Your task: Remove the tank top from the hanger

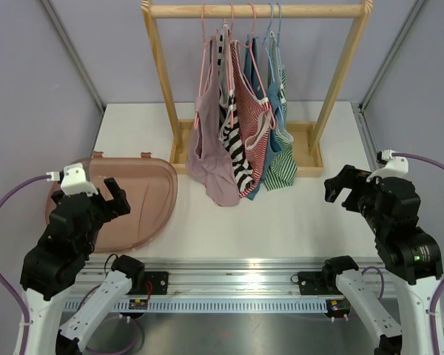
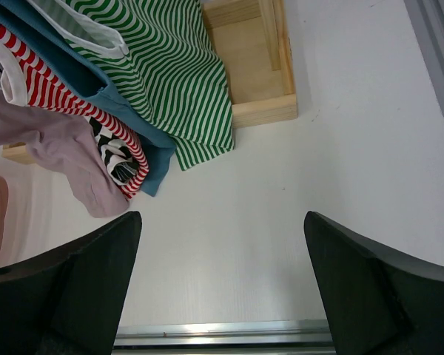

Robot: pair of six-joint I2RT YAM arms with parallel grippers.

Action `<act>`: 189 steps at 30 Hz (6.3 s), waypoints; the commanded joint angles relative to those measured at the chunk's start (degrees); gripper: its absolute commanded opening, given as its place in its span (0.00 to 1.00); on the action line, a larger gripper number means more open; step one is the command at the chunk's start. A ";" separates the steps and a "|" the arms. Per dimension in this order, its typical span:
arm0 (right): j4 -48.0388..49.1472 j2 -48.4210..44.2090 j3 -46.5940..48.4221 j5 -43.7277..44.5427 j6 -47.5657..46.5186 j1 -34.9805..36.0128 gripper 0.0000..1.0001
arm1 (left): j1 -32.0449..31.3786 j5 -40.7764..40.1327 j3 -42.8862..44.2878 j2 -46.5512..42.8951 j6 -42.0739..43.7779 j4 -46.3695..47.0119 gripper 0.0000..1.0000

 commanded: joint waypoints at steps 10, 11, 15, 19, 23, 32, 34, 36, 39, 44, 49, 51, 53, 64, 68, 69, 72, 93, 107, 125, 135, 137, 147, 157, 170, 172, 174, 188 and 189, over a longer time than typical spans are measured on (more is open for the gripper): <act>5.22 0.02 -0.90 -4.73 2.49 -0.20 0.99 | -0.24 10.51 14.89 11.93 3.60 3.28 0.99; 5.49 -0.07 -1.08 -5.09 2.76 -0.28 1.00 | -0.24 11.74 18.13 13.61 3.77 3.46 0.99; 5.75 -0.34 -1.52 -6.75 3.46 -0.20 0.99 | -0.24 16.66 26.31 20.91 5.18 5.82 0.99; 6.37 -1.12 -2.40 -10.53 3.46 -0.28 1.00 | -0.24 24.48 33.35 28.21 5.36 10.48 0.99; 6.81 -2.44 -3.01 -12.64 4.16 -0.20 0.99 | -0.58 31.96 36.96 34.18 5.80 18.73 0.99; 5.49 -5.17 -2.49 -16.43 4.52 -0.28 0.99 | -3.92 30.74 50.67 50.44 10.10 26.47 0.99; 5.32 -5.70 -2.66 -17.30 4.69 -0.20 0.99 | -4.71 28.46 51.73 52.38 11.77 27.88 0.97; 5.14 -6.14 -2.84 -18.35 4.78 -0.20 0.99 | -6.12 25.32 54.45 56.07 14.13 28.59 0.94; 4.79 -6.40 -2.75 -19.32 4.87 -0.20 1.00 | -7.97 22.13 60.58 62.83 17.21 26.49 0.85; 4.44 -7.02 -2.84 -20.03 4.87 -0.20 1.00 | -10.34 18.09 69.92 72.41 19.33 21.22 0.68; 4.00 -7.54 -3.28 -20.82 4.69 -0.20 0.99 | -10.69 13.77 70.02 76.03 21.53 21.03 0.53; 4.08 -7.54 -3.54 -21.08 4.69 -0.20 1.00 | -10.69 13.16 70.01 76.73 21.97 21.12 0.44; 4.09 -7.63 -3.89 -21.17 4.52 -0.20 1.00 | -10.78 13.24 70.28 77.08 21.97 21.21 0.29; 5.14 -7.37 -5.65 -22.14 4.78 -0.20 0.99 | -11.22 10.96 73.00 76.21 21.09 21.82 0.00; 5.49 -7.63 -5.83 -22.40 5.39 -0.20 1.00 | -11.75 8.33 73.00 72.79 19.95 23.58 0.00; 5.49 -7.72 -5.74 -22.58 5.31 -0.28 1.00 | -11.75 7.89 73.00 72.17 19.95 23.67 0.00; 5.23 -7.89 -5.39 -22.84 5.57 -0.20 1.00 | -11.75 6.57 72.56 69.97 17.40 23.76 0.00; 10.06 -9.12 -3.46 -26.71 7.77 -0.20 1.00 | -13.42 26.14 49.38 35.71 3.87 16.03 0.00; 27.79 -10.45 -9.07 -43.56 19.71 -0.28 1.00 | -13.42 54.90 21.37 11.09 -4.04 19.44 0.00; 29.75 5.55 -12.69 -32.35 22.80 6.54 0.86 | -16.57 51.57 -7.50 8.18 -13.10 38.16 0.00; 34.57 14.69 -12.33 -4.49 21.83 30.91 0.86 | -26.51 38.74 -8.82 11.43 -13.71 41.78 0.00; 35.63 17.32 -12.07 -3.25 21.66 33.90 0.85 | -27.56 37.42 -8.65 11.70 -13.63 41.95 0.00; 37.57 19.35 -13.73 6.33 19.81 36.98 0.35 | -28.54 37.15 -8.73 10.90 -13.01 40.81 0.00; 42.67 17.42 -16.82 1.50 19.98 36.89 0.62 | -28.62 37.23 -9.53 10.46 -12.92 40.54 0.00; 44.17 20.93 -15.67 4.66 18.67 36.89 0.29 | -28.80 39.52 -9.53 9.94 -13.19 41.16 0.00; 43.55 20.06 -16.02 6.24 18.49 36.89 0.16 | -28.80 38.65 -9.35 9.68 -12.58 40.11 0.00; 42.68 19.62 -16.37 7.38 18.23 36.89 0.08 | -28.80 37.24 -8.91 9.76 -11.70 38.44 0.00; 19.48 18.38 -11.37 34.19 15.24 35.50 0.00 | -28.80 42.24 -8.12 8.45 -9.32 36.14 0.00; 18.25 18.47 -11.19 34.20 15.24 34.79 0.00 | -28.80 42.94 -8.12 8.10 -9.41 36.59 0.00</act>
